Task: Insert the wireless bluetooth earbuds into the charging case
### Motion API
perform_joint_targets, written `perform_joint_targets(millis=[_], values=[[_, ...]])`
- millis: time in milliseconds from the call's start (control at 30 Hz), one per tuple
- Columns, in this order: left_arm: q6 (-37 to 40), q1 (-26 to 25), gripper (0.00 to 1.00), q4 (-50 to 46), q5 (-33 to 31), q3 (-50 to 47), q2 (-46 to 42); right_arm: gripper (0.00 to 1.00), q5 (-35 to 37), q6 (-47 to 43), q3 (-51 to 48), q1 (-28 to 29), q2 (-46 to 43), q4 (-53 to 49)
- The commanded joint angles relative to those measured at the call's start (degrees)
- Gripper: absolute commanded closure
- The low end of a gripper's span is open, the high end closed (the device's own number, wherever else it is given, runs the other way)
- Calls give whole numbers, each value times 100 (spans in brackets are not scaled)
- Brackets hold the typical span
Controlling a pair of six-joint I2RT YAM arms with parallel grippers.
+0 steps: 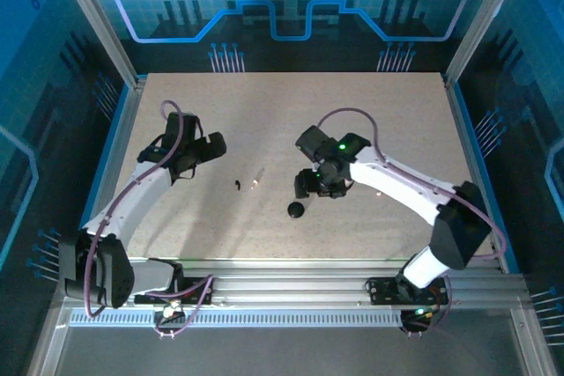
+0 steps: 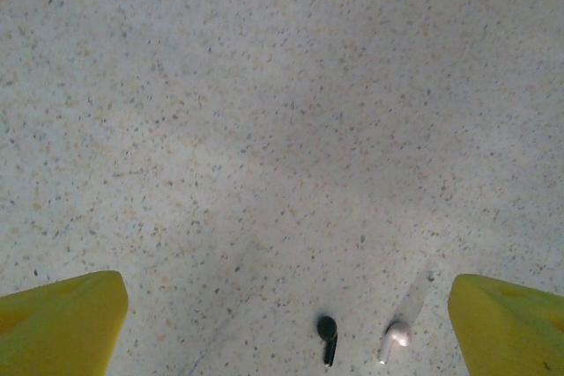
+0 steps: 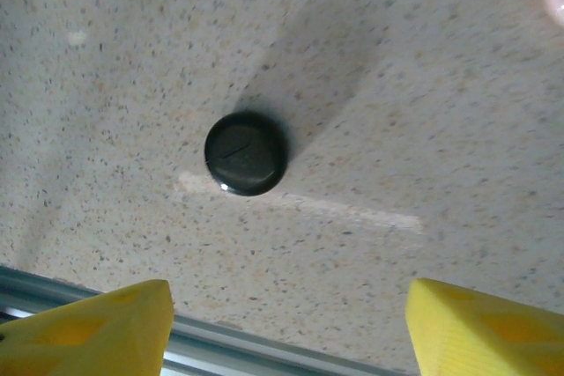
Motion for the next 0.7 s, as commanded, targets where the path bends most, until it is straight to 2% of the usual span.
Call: perform_joint_targets(millis=[0,233,667], values=[[-130,87,5,-375,216,237,32,33,-312,430,353,180,521,-298],[-54,174,5,-402,321,256,25,34,-435,707,855,386,1446,-384],[-54,232,4,-213,471,148,17,32,-559,775,910,400,2102,-220]])
